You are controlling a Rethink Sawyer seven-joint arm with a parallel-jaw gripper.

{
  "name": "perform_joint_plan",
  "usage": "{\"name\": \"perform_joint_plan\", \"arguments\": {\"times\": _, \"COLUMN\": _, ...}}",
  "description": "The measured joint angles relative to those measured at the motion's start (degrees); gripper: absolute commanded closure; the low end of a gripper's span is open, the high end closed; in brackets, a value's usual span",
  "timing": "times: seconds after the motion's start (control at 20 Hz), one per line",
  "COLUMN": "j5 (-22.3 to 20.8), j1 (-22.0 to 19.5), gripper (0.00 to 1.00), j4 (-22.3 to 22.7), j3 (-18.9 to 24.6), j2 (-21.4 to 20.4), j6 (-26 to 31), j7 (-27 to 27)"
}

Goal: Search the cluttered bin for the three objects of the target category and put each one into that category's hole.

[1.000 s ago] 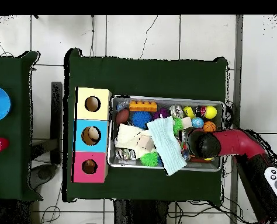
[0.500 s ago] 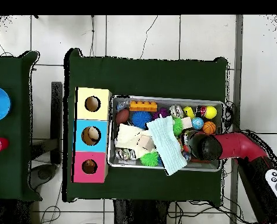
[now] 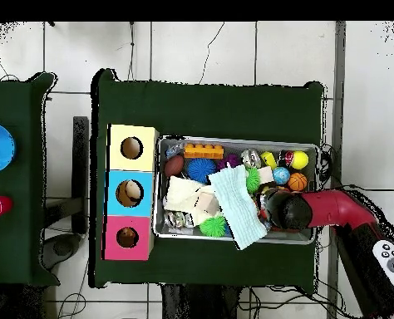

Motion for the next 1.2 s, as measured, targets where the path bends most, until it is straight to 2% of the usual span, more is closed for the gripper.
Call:
{"name": "perform_joint_plan", "arguments": {"times": 0.65, "j5": 0.01, "j1": 0.38, "gripper": 0.00, "j4": -0.01, "j3": -0.64, "j2": 0.06, "j6": -0.02, "j7": 0.00}}
{"name": "perform_joint_plan", "arguments": {"times": 0.7, "j5": 0.01, "j1": 0.38, "gripper": 1.00, "j4": -0.01, "j3": -0.64, "j2": 0.06, "j6": -0.02, "j7": 0.00}}
{"name": "perform_joint_plan", "arguments": {"times": 1.2, "j5": 0.01, "j1": 1.09, "gripper": 1.00, "j4": -0.07, "j3": -1.18, "j2": -0.02, "j6": -0.05, "j7": 0.00}}
